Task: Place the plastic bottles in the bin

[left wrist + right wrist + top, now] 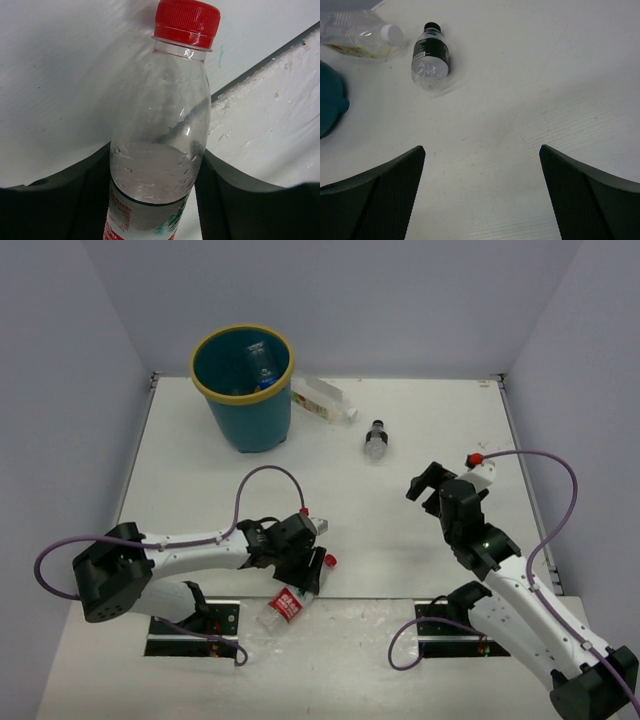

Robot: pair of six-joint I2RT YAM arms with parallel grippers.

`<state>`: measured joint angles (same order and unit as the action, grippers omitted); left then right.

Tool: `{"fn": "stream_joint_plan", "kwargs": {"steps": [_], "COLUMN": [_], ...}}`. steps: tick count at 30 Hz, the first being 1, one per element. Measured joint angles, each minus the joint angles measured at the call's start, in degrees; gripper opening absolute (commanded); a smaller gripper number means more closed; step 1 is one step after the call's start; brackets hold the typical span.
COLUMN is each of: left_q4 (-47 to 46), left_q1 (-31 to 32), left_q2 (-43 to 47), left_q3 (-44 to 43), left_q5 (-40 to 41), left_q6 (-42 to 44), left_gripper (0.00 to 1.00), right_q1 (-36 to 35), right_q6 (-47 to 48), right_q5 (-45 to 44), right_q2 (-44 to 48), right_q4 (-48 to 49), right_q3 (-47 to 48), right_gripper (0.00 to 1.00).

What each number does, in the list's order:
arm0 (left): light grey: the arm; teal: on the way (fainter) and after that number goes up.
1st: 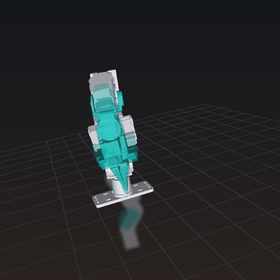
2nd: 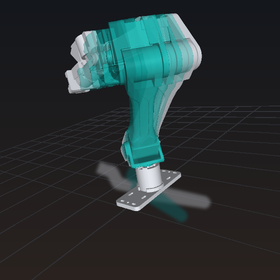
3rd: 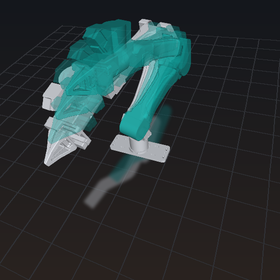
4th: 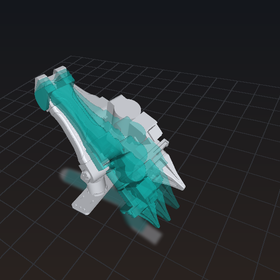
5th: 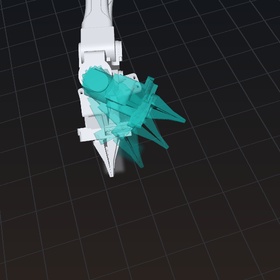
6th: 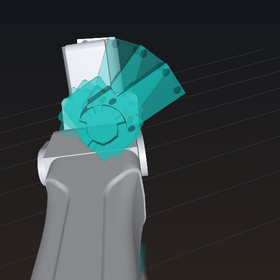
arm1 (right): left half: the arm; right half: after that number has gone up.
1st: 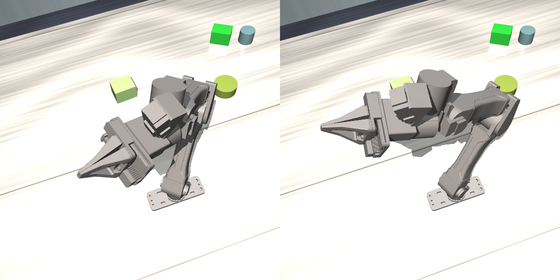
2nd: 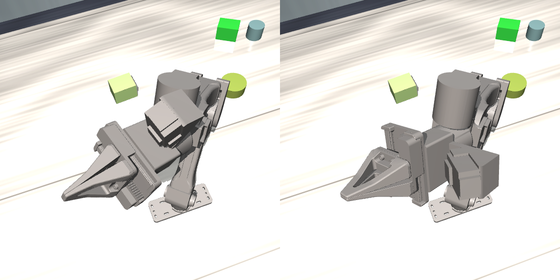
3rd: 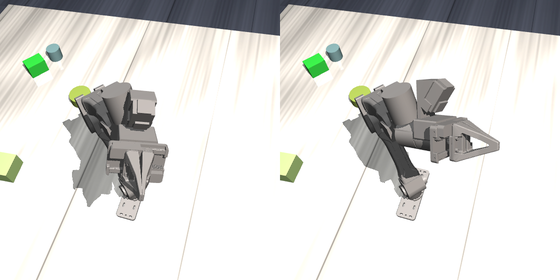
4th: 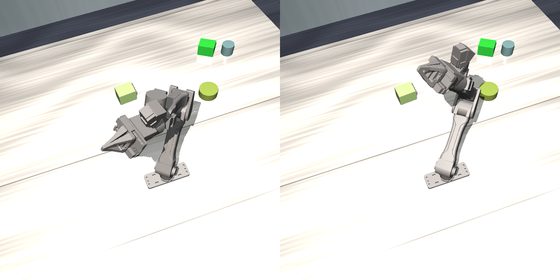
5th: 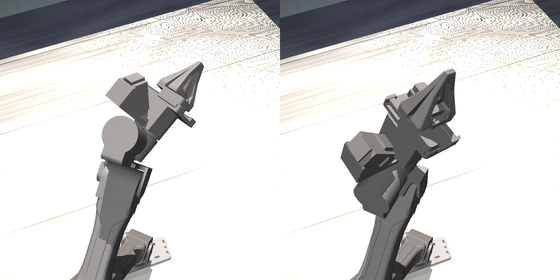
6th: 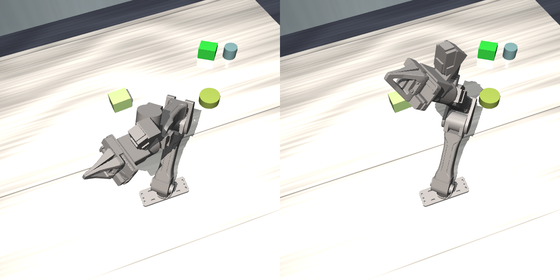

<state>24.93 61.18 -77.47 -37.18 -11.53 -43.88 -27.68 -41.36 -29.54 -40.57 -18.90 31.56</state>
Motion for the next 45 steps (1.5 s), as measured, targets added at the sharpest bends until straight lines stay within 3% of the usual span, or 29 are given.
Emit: {"fn": "stream_joint_plan", "kwargs": {"steps": [5,7,9,13,16,22,28,32,36,38,40,41,44,45], "left_q4": [3.6,5.3,5.6,2.5,-3.2,-21.3,-34.0,-42.9,-45.3,-45.0,-44.7,-44.7,-45.4,-45.4], "left_q1": [0.0,0.1,0.1,-1.1,-4.6,-20.5,-29.4,-34.2,-39.7,-41.5,-42.9,-43.3,-43.8,-43.9], "left_q2": [-0.1,0.0,0.2,1.8,2.5,-1.1,-14.5,-21.2,-28.3,-30.6,-31.6,-31.7,-30.8,-30.8], "left_q3": [-5.2,-9.7,-14.6,-24.2,-30.8,-44.5,-64.7,-69.3,-73.7,-74.0,-72.4,-70.8,-65.1,-63.8], "left_q5": [4.4,9.0,14.7,26.1,32.9,44.5,50.4,52.3,54.9,55.6,56.0,56.2,55.9,55.4], "left_q6": [1.4,2.3,3.3,6.7,11.8,22.9,33.8,38.5,40.6,41.0,41.4,41.6,41.6,41.5], "left_gripper": [0.12,0.10,0.00,0.01,0.04,0.06,0.07,0.08,0.13,0.20,0.33,0.47,0.52,0.58], "right_q1": [0.0,0.0,0.0,0.0,0.0,0.0,0.0,0.0,0.0,0.0,0.0,0.0,0.0,0.0], "right_q6": [0.0,0.0,0.0,0.0,0.0,0.2,0.5,0.8,1.1,1.1,1.2,1.3,1.5,1.5], "right_q5": [0.0,0.1,0.1,0.3,0.6,0.7,0.7,0.7,0.5,0.3,-0.1,-0.4,-0.8,-0.9], "right_q2": [0.6,0.6,0.6,0.6,0.6,1.0,0.6,-0.3,-0.6,-0.6,-1.1,-1.7,-3.9,-5.0], "right_q4": [0.0,0.0,0.0,0.0,0.0,0.0,0.0,0.0,0.0,0.0,0.1,0.1,0.1,0.0], "right_q3": [0.0,0.0,0.0,0.0,0.0,0.0,-0.1,-0.1,0.0,0.0,0.0,0.0,0.0,0.0], "right_gripper": [0.99,0.99,0.99,0.99,0.99,0.99,0.99,0.99,0.99,0.99,0.99,0.99,0.99,0.99]}}
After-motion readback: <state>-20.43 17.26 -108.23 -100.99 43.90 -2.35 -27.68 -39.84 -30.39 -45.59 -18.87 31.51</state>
